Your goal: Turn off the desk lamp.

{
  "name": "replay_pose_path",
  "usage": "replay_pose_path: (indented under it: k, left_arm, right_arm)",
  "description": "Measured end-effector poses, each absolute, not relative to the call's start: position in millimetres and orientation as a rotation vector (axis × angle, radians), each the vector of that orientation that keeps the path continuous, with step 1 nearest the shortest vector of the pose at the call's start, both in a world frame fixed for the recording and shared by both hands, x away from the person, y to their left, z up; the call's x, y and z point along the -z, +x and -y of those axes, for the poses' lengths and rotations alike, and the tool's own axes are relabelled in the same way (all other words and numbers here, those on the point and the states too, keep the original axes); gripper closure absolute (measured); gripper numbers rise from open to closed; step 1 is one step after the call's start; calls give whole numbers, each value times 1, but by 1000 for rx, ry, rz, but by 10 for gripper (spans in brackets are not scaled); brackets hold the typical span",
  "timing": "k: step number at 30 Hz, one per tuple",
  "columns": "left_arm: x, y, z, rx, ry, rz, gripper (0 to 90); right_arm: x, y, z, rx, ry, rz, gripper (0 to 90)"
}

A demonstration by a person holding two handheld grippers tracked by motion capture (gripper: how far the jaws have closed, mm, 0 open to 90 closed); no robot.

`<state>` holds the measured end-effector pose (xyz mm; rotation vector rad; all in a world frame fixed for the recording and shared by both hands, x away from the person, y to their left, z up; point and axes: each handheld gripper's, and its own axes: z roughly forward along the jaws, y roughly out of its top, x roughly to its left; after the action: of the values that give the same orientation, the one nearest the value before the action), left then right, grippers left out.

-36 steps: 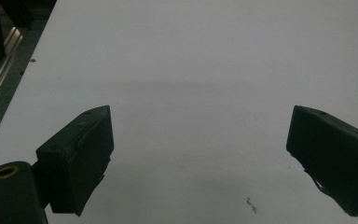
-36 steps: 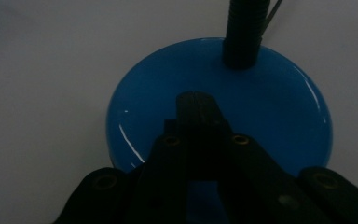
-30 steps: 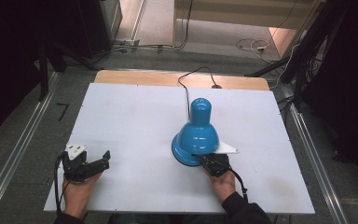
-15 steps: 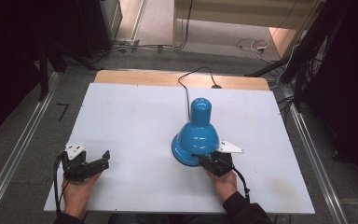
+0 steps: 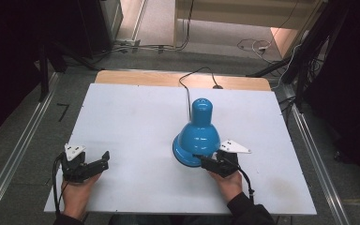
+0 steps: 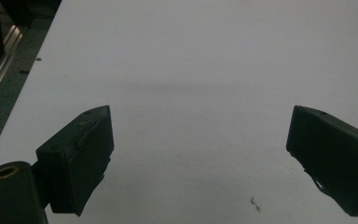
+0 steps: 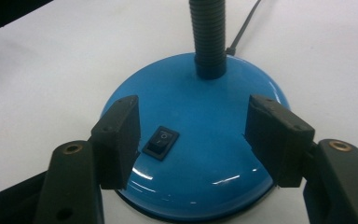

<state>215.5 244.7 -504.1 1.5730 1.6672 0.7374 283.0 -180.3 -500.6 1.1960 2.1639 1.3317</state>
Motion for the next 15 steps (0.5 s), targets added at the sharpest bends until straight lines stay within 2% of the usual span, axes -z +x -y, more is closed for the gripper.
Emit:
replay_pose_path:
  k: [15]
  left_arm:
    - [504,216,-244,-736,1576,-1668,82]
  right_arm:
    - [500,285,184,-1314,1199,-2174,303]
